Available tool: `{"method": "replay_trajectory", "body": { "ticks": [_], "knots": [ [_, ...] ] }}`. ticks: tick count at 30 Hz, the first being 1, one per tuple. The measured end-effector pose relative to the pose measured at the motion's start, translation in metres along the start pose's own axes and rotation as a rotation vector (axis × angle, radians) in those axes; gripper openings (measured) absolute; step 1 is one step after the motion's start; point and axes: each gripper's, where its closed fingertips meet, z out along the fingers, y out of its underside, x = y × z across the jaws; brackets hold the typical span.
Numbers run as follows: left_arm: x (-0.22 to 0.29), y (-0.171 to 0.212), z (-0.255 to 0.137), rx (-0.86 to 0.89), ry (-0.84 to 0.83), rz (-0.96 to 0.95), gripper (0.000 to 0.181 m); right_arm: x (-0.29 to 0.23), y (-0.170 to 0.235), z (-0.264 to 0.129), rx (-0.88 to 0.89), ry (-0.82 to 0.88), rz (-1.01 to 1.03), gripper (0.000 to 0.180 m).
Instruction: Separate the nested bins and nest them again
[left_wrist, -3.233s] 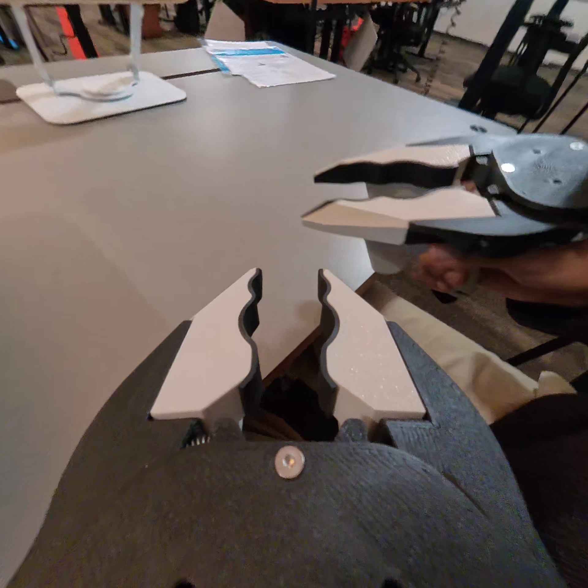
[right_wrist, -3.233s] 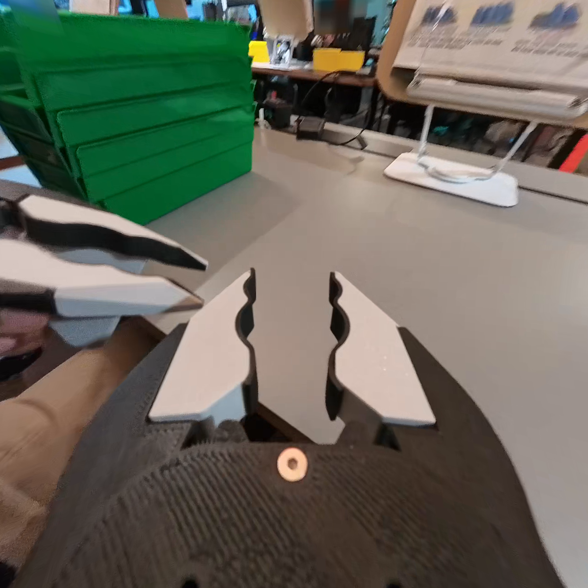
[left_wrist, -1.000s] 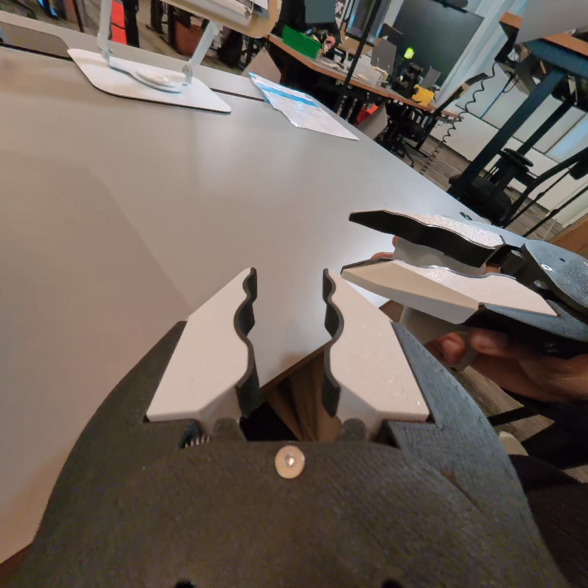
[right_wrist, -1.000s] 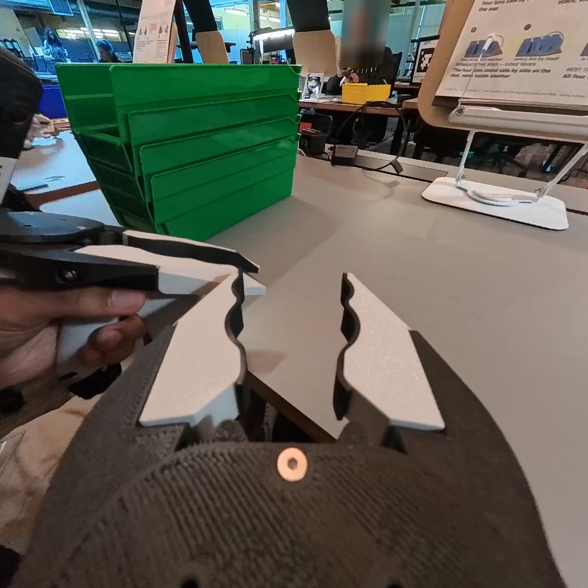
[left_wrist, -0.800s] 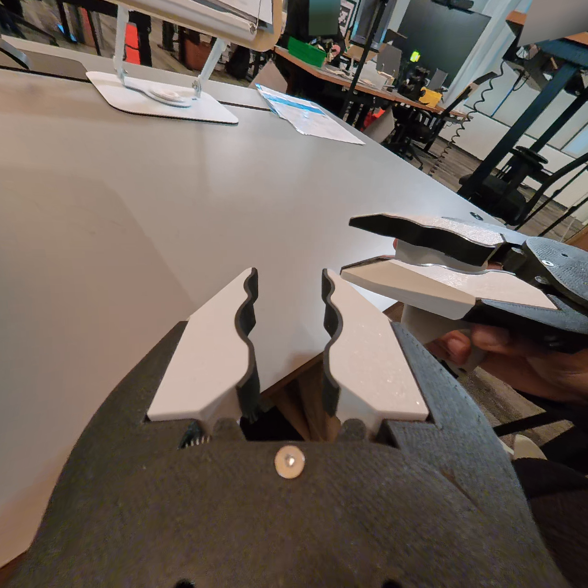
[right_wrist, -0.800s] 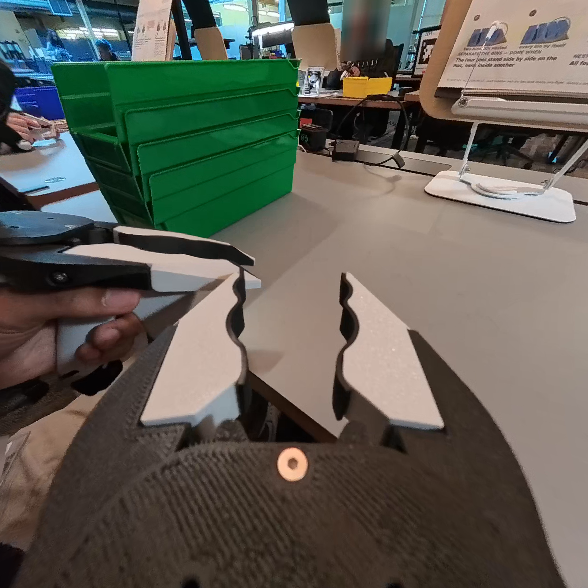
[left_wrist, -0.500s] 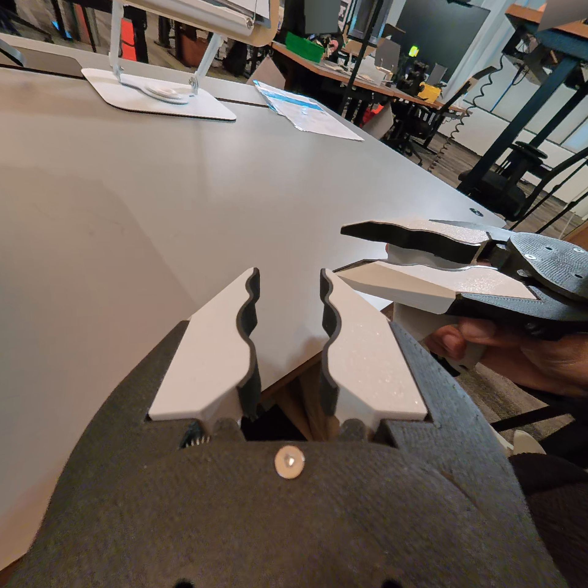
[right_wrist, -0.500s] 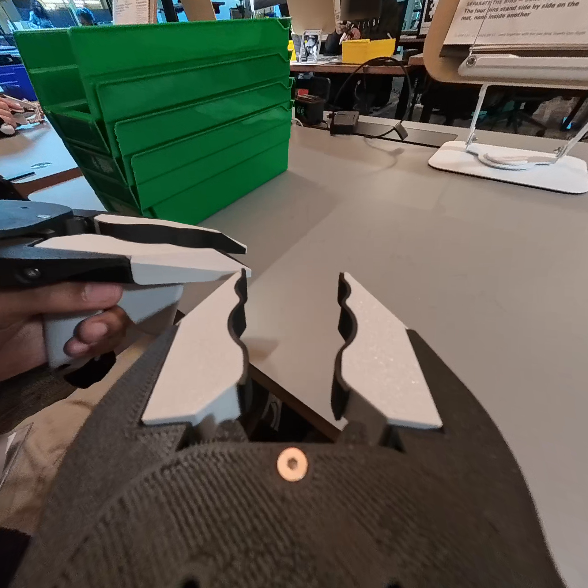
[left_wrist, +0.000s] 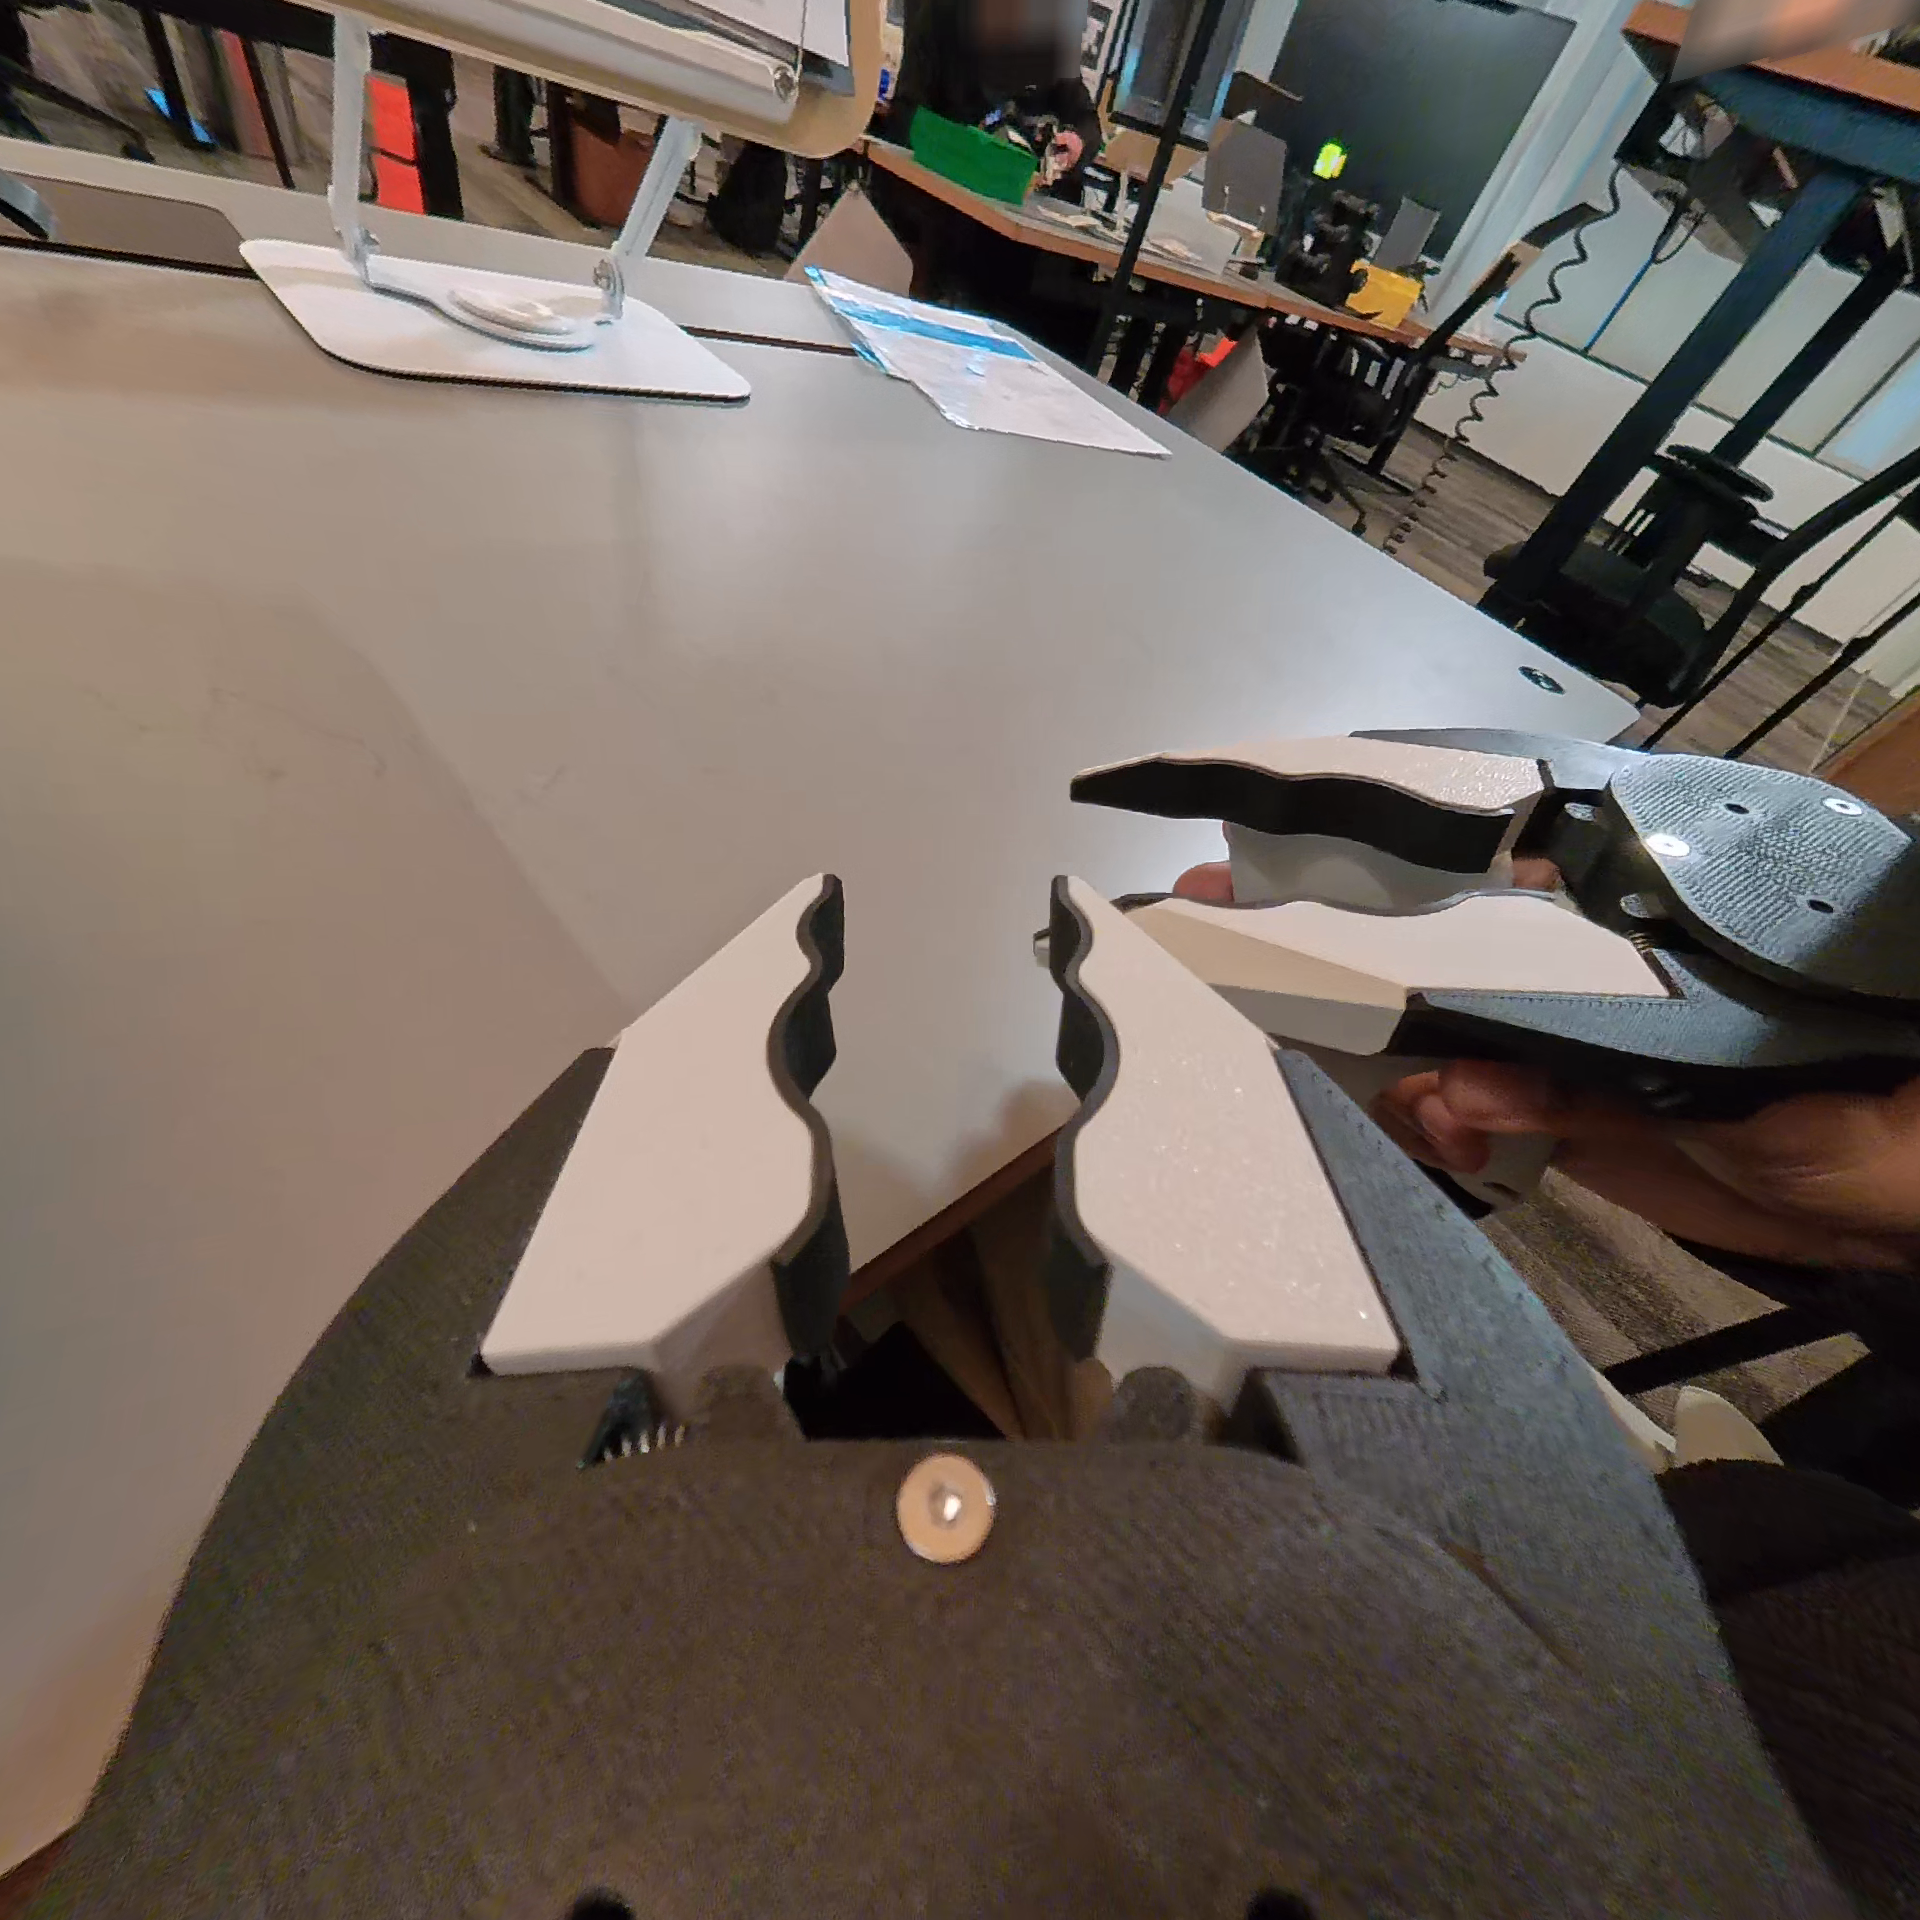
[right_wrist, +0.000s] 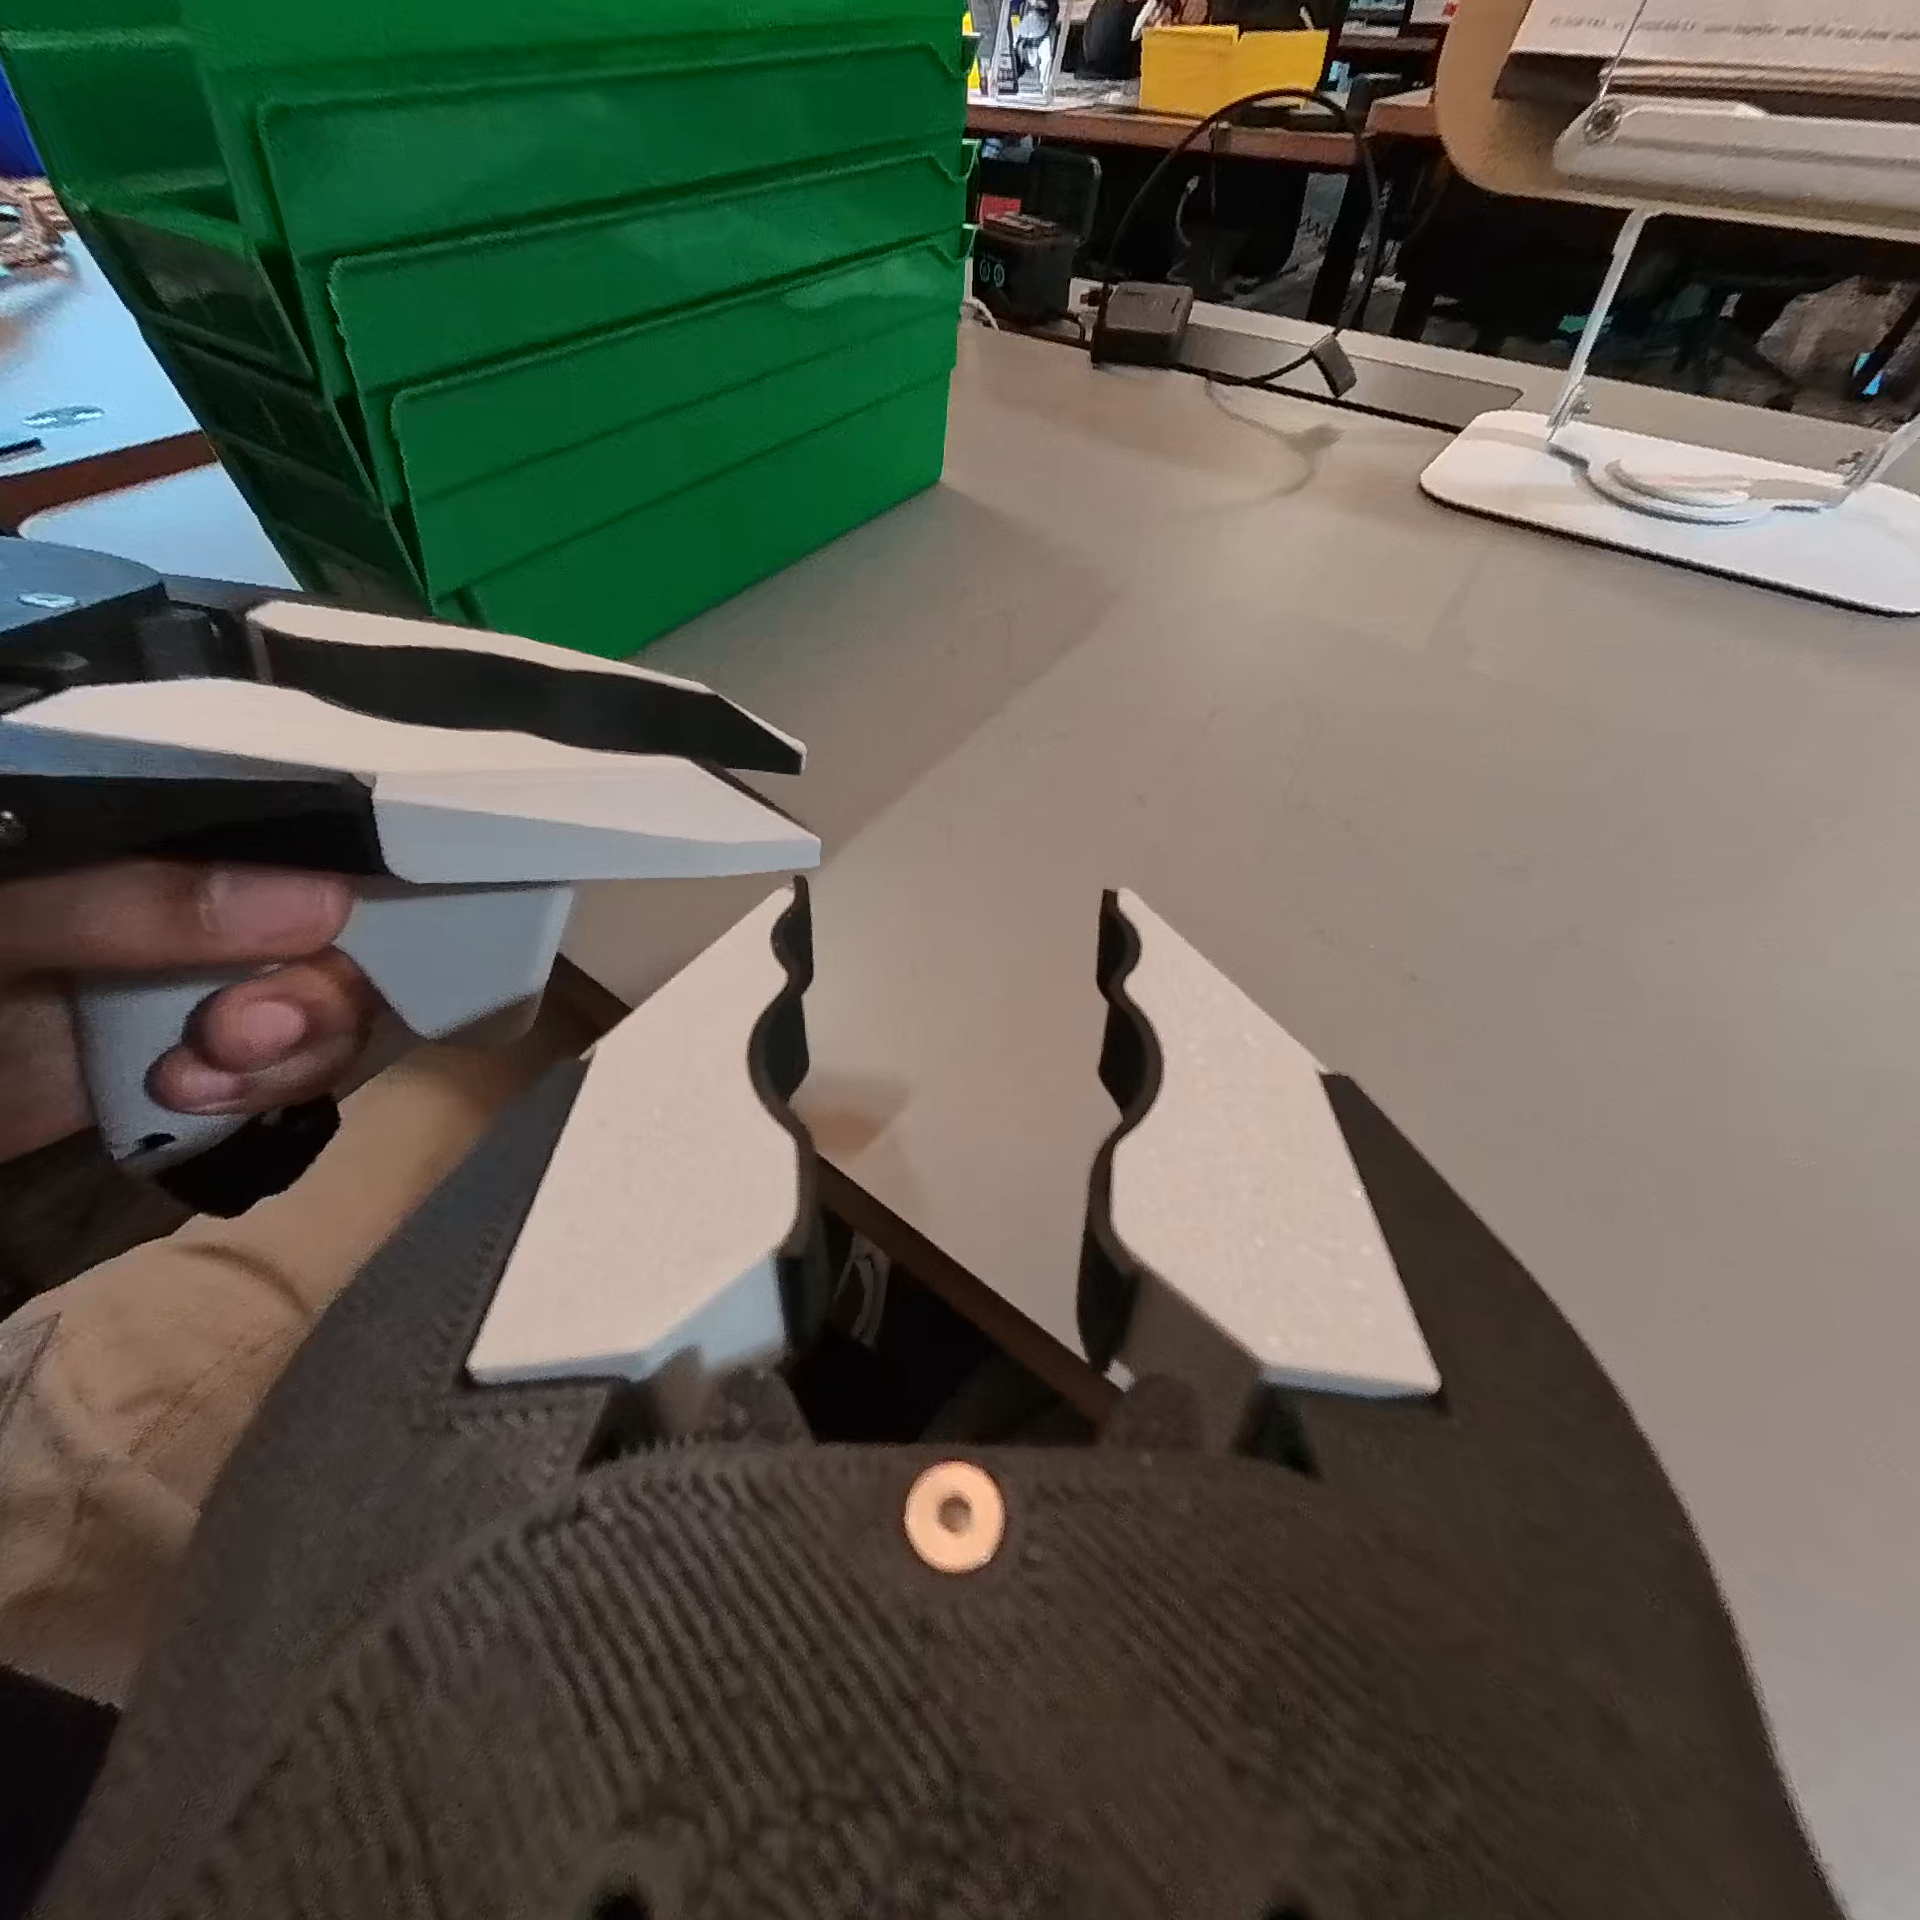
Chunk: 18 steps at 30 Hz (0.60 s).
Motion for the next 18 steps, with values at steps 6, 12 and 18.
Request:
{"method": "replay_trajectory", "body": {
  "ticks": [6, 12, 18],
  "knots": [
    [-0.0007, -0.0006, -0.0002, 0.003, -0.006, 0.007, 0.038, 0.0002, 0.0001, -0.0003, 0.000, -0.004, 0.002, 0.055],
    [0.0004, 0.0004, 0.0002, 0.000, -0.008, 0.022, 0.038, -0.0002, 0.0014, 0.0001, -0.006, -0.011, 0.011, 0.054],
    [0.0011, -0.0060, -0.0024, 0.028, -0.006, 0.015, 0.040, -0.0005, 0.0029, 0.0006, -0.014, -0.015, 0.009, 0.054]
  ]
}}
